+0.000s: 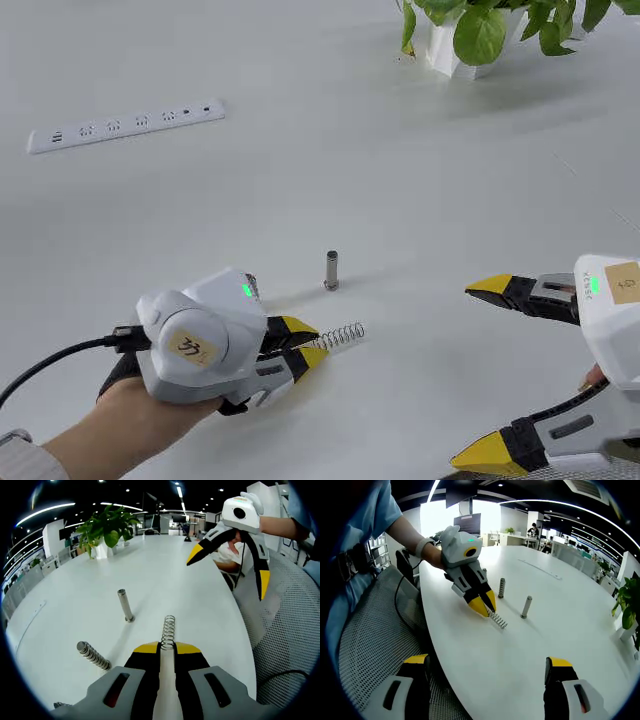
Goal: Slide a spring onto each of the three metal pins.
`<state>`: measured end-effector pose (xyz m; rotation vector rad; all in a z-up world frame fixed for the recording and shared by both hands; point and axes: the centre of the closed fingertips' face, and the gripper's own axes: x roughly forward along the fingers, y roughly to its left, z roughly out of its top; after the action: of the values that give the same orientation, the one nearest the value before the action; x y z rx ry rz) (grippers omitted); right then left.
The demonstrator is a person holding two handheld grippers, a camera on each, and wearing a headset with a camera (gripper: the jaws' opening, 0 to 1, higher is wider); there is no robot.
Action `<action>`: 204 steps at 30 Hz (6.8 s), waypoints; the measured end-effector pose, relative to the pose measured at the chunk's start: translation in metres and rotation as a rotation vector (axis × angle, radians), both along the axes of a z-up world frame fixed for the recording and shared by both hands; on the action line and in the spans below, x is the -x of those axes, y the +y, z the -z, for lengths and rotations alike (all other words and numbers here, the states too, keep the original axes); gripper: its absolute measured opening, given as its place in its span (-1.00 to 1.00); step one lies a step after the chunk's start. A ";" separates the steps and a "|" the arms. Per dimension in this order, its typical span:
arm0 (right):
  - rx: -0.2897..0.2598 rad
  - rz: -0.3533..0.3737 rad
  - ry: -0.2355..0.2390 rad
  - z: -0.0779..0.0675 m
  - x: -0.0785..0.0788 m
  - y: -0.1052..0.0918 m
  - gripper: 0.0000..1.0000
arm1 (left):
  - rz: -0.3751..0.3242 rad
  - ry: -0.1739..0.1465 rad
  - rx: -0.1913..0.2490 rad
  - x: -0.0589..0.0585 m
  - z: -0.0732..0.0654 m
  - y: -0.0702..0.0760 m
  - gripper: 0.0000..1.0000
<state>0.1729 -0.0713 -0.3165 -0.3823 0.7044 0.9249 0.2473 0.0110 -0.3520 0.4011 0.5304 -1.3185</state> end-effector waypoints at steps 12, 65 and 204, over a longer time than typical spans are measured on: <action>-0.015 -0.071 -0.003 -0.006 -0.008 0.022 0.86 | -0.085 0.003 0.040 0.005 -0.015 0.026 -0.87; -0.027 -0.568 -0.069 -0.050 -0.018 0.121 -0.60 | -0.116 -0.045 0.171 0.060 -0.084 0.072 -0.88; 0.274 -0.764 0.095 -0.035 -0.011 0.140 -0.85 | -0.174 -0.001 0.214 0.054 -0.063 0.044 -0.87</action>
<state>0.1841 0.0688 -0.2812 -0.8909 0.7859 1.5779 0.1933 0.0553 -0.2887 0.1748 0.4082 -1.1927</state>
